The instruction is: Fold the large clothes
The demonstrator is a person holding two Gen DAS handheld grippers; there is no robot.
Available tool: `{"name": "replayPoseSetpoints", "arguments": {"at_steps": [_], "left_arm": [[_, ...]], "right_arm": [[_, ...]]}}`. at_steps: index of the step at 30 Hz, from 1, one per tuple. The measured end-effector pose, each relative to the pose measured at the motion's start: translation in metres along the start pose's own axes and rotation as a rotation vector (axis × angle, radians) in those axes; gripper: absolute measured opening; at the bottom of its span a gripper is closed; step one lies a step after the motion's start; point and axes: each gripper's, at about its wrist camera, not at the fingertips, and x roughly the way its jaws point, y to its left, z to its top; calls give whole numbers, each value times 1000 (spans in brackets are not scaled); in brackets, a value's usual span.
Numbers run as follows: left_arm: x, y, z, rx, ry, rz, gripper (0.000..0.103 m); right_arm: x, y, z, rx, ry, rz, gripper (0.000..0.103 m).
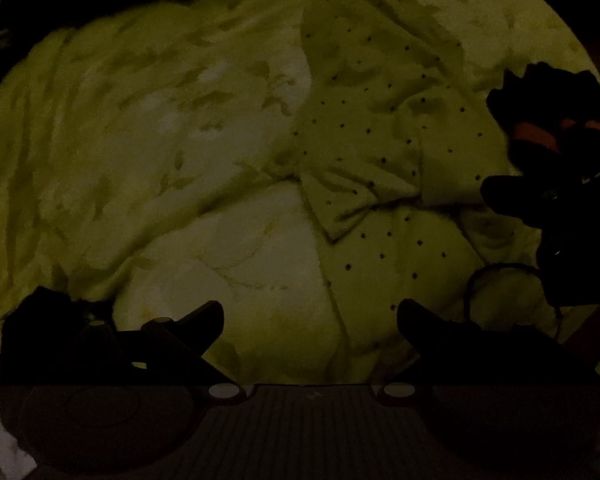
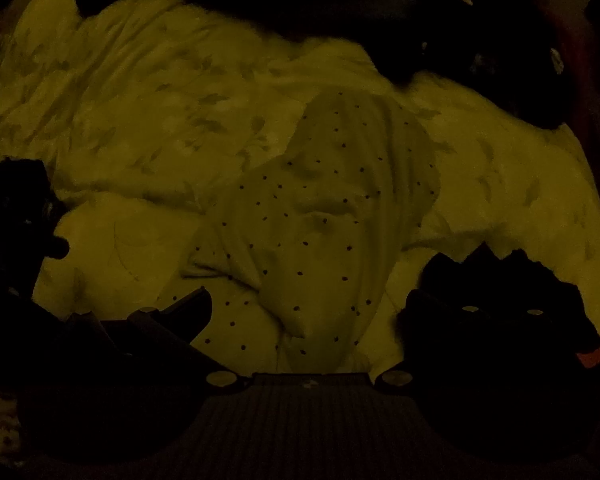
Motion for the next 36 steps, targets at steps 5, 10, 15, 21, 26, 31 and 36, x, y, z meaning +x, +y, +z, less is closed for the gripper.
{"name": "replayPoseSetpoints", "arguments": {"at_steps": [5, 10, 15, 21, 26, 31, 36], "left_arm": [[4, 17, 0, 4, -88, 20, 103], [5, 46, -5, 28, -227, 166, 103], [17, 85, -10, -127, -174, 166, 103], [34, 104, -23, -257, -93, 94, 103], [37, 100, -28, -236, -78, 111, 103], [35, 103, -28, -282, -87, 110, 103], [6, 114, -28, -362, -187, 151, 103]], "right_arm": [[3, -7, 6, 45, -30, 27, 102], [7, -14, 19, 15, -93, 0, 102], [48, 3, 35, -117, -15, -34, 79], [114, 20, 51, -121, 124, -1, 76], [149, 27, 40, -204, 211, -65, 28], [107, 29, 50, -167, 90, 55, 9], [6, 16, 89, 3, -153, 313, 8]]}}
